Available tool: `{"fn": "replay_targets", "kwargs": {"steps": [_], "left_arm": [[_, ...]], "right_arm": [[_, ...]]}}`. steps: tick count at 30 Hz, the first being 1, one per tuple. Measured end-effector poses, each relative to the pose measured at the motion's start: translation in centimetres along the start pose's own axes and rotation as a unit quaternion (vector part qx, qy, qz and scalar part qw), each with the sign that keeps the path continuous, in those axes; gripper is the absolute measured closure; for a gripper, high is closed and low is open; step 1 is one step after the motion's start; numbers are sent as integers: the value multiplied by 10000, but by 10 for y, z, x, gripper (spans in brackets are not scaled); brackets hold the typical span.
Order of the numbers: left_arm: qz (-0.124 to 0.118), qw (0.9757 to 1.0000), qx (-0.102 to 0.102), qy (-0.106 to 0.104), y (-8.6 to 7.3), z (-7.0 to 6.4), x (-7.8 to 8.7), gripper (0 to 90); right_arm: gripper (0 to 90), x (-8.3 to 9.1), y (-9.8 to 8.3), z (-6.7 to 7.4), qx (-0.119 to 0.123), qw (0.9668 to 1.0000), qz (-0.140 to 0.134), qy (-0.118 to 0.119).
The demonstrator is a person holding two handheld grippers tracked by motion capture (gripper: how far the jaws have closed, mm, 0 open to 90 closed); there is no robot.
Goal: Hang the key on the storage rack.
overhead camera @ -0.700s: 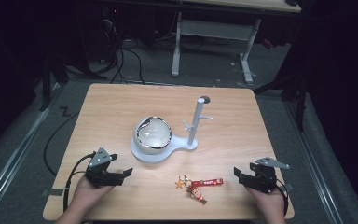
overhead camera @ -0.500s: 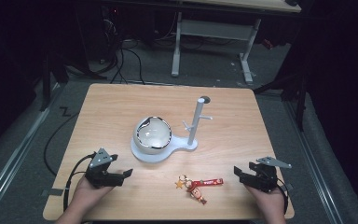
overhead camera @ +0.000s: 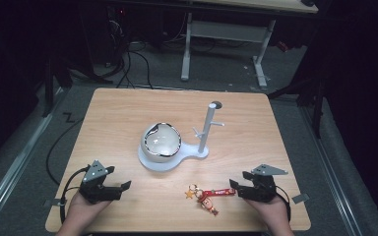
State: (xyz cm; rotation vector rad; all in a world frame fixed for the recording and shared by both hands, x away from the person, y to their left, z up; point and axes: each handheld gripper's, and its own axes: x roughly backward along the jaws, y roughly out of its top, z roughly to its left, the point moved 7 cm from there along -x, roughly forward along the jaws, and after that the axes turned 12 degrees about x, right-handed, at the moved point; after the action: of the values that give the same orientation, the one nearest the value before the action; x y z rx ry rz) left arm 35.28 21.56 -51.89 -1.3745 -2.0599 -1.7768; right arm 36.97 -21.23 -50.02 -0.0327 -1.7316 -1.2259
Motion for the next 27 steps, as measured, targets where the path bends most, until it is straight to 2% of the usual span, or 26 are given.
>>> {"fn": "replay_targets", "kwargs": {"steps": [1,2,3,5,8,9,10,12,13,15,17,18,20,21,22,27], "left_arm": [[-20,10000,25,6,0,1,2,153],[-36,10000,36,12,-1,2,3,153],[-52,10000,44,25,-1,2,5,153],[-59,10000,62,48,-2,4,7,153],[-60,9999,67,56,-4,4,9,153],[-61,9999,69,53,-4,4,9,152],[-60,10000,71,33,-4,4,10,153],[-58,10000,65,14,-4,3,10,153],[-50,10000,44,10,-5,2,10,153],[-40,10000,36,2,-5,2,10,153],[-35,10000,34,-12,-4,1,9,153],[-22,10000,13,-21,-4,1,9,153],[-3,10000,1,-21,-4,1,8,153],[-5,10000,12,-24,-4,1,8,154],[-4,10000,13,-30,-4,1,8,154],[3,10000,-19,-42,-3,0,7,154]], "right_arm": [[353,-3,1,6,120,9999,40,85],[353,-3,1,6,120,9999,40,85],[369,-6,1,12,254,9994,94,198],[405,-13,2,25,476,9976,253,436],[421,-23,4,37,679,9952,406,575],[422,-26,4,40,750,9943,460,599],[428,-32,2,44,918,9920,623,606],[428,-34,2,46,969,9913,653,606],[437,-38,2,49,1083,9894,738,632],[444,-39,2,50,1091,9889,765,655],[465,-43,1,54,1225,9862,844,728],[509,-44,0,57,1395,9836,901,703],[533,-44,0,57,1451,9829,896,697],[587,-43,0,58,1475,9822,912,719],[657,-42,-1,57,1522,9816,966,623],[726,-38,-3,51,1427,9830,1037,513]]}}
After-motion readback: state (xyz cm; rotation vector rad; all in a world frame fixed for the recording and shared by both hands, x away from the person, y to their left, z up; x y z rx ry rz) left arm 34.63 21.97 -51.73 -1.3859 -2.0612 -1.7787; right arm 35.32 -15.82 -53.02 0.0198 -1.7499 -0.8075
